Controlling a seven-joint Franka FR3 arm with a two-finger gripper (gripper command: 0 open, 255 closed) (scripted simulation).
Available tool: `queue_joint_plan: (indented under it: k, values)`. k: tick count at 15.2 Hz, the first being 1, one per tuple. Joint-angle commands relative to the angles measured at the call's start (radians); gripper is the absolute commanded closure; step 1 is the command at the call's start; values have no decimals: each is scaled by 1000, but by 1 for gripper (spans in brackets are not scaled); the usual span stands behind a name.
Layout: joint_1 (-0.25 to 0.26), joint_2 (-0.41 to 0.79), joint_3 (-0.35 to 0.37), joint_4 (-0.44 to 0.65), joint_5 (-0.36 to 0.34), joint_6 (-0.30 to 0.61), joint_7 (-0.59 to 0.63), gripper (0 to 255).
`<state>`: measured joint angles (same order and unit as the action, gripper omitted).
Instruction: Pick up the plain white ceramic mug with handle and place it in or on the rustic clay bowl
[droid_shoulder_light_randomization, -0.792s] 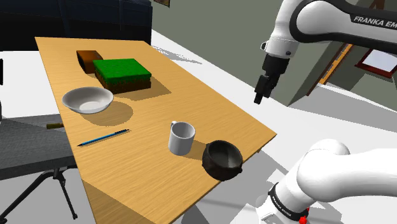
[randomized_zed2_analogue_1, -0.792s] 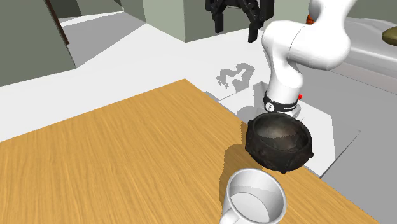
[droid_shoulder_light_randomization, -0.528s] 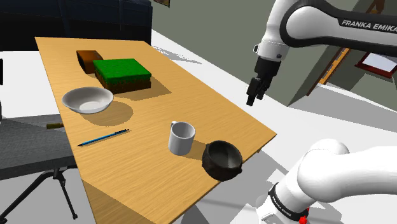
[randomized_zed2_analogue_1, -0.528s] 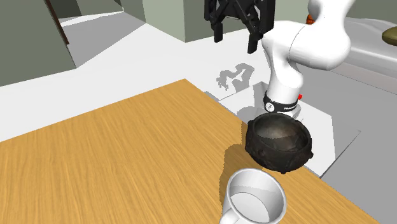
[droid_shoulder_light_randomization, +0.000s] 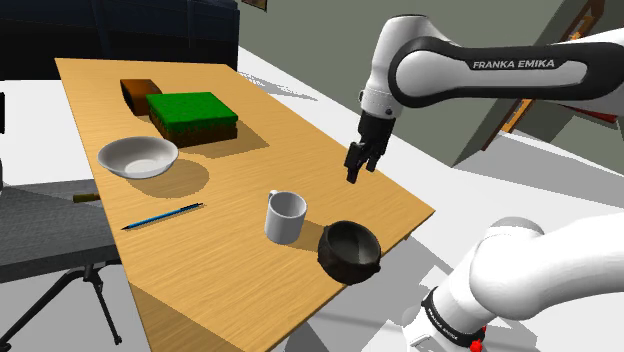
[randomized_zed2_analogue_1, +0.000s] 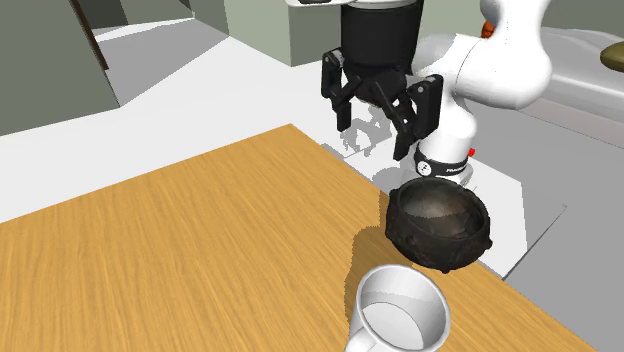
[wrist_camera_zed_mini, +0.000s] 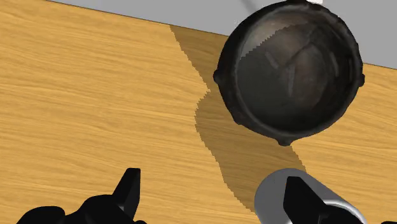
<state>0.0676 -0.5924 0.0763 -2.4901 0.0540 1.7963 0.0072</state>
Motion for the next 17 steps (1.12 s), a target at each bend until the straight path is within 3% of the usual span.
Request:
queue_joint_plan:
  k: [1,11,17]
  values:
    - [13,64,28,5,15,67,30,0]
    - [53,401,146,106,21,331,177,0]
    - [54,436,151,67,17,405,181,0]
